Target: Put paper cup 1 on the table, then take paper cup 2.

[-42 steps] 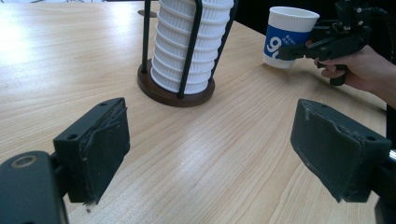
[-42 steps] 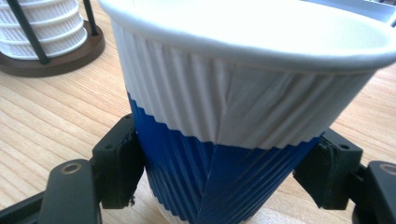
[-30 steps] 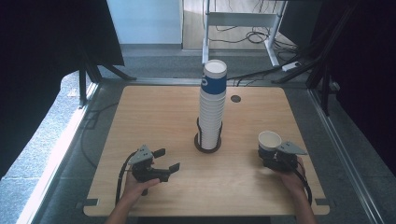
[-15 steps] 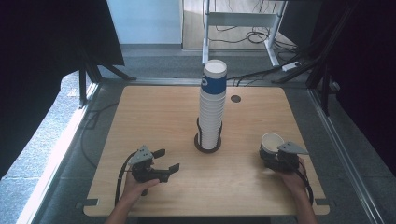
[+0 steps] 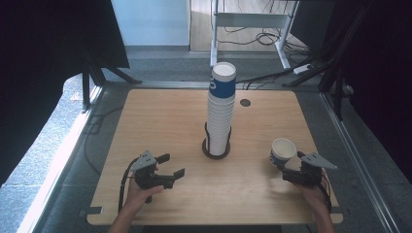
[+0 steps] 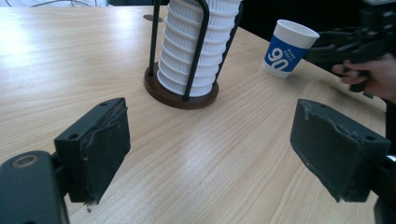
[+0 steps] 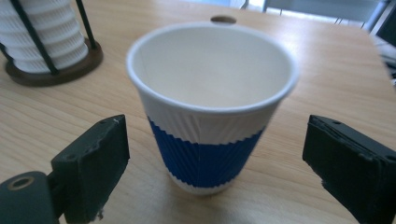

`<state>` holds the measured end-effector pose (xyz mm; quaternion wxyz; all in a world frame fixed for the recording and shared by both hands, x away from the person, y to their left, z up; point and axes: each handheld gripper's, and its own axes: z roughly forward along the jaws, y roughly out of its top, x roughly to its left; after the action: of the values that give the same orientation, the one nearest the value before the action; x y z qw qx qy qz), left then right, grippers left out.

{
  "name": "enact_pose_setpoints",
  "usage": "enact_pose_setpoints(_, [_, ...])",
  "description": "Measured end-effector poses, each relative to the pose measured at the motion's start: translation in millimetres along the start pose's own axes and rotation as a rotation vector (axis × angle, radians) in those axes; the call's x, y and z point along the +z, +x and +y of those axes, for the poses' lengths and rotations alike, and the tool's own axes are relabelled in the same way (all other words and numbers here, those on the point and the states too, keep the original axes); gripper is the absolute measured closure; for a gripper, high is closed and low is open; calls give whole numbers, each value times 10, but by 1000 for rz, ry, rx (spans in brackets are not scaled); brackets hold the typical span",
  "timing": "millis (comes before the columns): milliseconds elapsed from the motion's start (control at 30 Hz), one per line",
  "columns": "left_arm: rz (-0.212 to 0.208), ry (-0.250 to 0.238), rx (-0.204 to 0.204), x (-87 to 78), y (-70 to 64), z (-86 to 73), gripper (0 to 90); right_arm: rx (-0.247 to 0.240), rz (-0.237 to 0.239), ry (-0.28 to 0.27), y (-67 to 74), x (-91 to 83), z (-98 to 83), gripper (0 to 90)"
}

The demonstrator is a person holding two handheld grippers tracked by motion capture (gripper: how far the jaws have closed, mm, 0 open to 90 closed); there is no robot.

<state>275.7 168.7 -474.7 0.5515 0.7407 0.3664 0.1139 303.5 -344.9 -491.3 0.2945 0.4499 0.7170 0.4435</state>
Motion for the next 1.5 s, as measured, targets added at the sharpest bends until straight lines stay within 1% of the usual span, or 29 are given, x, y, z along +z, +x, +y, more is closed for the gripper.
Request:
enact_pose_setpoints(33, [0,0,0,0,0,0,122,0,0,0,0,0,0,76])
enact_pose_setpoints(67, [11,1,3,12,-7,5,122,10,0,-33,3,-121,25,76])
enact_pose_setpoints(100, [18,1,4,25,-12,9,123,12,3,-46,5,-169,40,77])
enact_pose_setpoints(133, [18,1,4,25,-12,9,126,12,3,-46,5,-169,40,77])
enact_pose_setpoints(167, [24,4,5,44,-24,16,127,20,12,-90,22,-294,106,82])
enact_pose_setpoints(200, [24,4,5,44,-24,16,130,21,19,-102,30,-329,134,87])
enact_pose_setpoints(267, [24,13,17,84,-54,38,130,16,50,-137,73,-401,222,101])
enact_pose_setpoints(300, [22,14,22,102,-73,51,130,12,60,-144,95,-416,249,110])
enact_pose_setpoints(367, [21,17,30,126,-99,77,126,-14,94,-151,175,-436,315,126])
enact_pose_setpoints(400, [21,17,30,126,-99,77,126,-26,105,-151,213,-436,339,136])
enact_pose_setpoints(533, [42,1,47,163,-153,216,135,-49,163,-156,354,-411,438,140])
enact_pose_setpoints(567, [40,-12,48,165,-163,264,134,-54,173,-159,380,-406,461,140])
enact_pose_setpoints(667, [29,-27,50,185,-184,400,128,-66,213,-168,483,-381,582,140])
enact_pose_setpoints(767, [26,-22,64,243,-200,546,125,-65,254,-186,553,-351,692,143])
enact_pose_setpoints(800, [26,-22,64,243,-200,546,122,-60,270,-191,570,-339,721,144])
enact_pose_setpoints(833, [26,-14,75,286,-209,626,121,-58,281,-194,587,-326,747,146])
enact_pose_setpoints(867, [26,-14,75,286,-209,626,121,-58,281,-194,587,-326,747,146])
enact_pose_setpoints(900, [19,-12,82,348,-227,717,119,-60,296,-199,618,-296,791,151])
enact_pose_setpoints(933, [19,-12,82,348,-227,717,116,-60,296,-199,618,-296,791,151])
enact_pose_setpoints(967, [23,-10,89,406,-245,788,115,-65,312,-195,653,-267,828,154])
enact_pose_setpoints(1033, [14,-7,93,455,-254,845,114,-77,317,-187,686,-242,856,154])
enact_pose_setpoints(1133, [32,-7,109,562,-268,937,112,-84,327,-174,732,-192,912,155])
enact_pose_setpoints(1167, [32,-7,109,562,-268,937,111,-84,325,-171,746,-174,930,155])
enact_pose_setpoints(1200, [32,-7,113,636,-264,996,110,-82,334,-168,761,-155,948,155])
enact_pose_setpoints(1267, [29,-8,116,674,-259,1028,101,-86,340,-163,777,-138,965,155])
enact_pose_setpoints(1300, [36,-6,124,750,-250,1089,92,-98,345,-159,804,-110,998,155])
enact_pose_setpoints(1333, [36,-6,124,750,-250,1089,91,-100,353,-154,821,-95,1022,156])
enact_pose_setpoints(1367, [43,0,132,828,-231,1144,89,-103,359,-152,831,-86,1037,156])
enact_pose_setpoints(1500, [49,5,136,988,-172,1206,82,-130,367,-139,886,-40,1119,156])
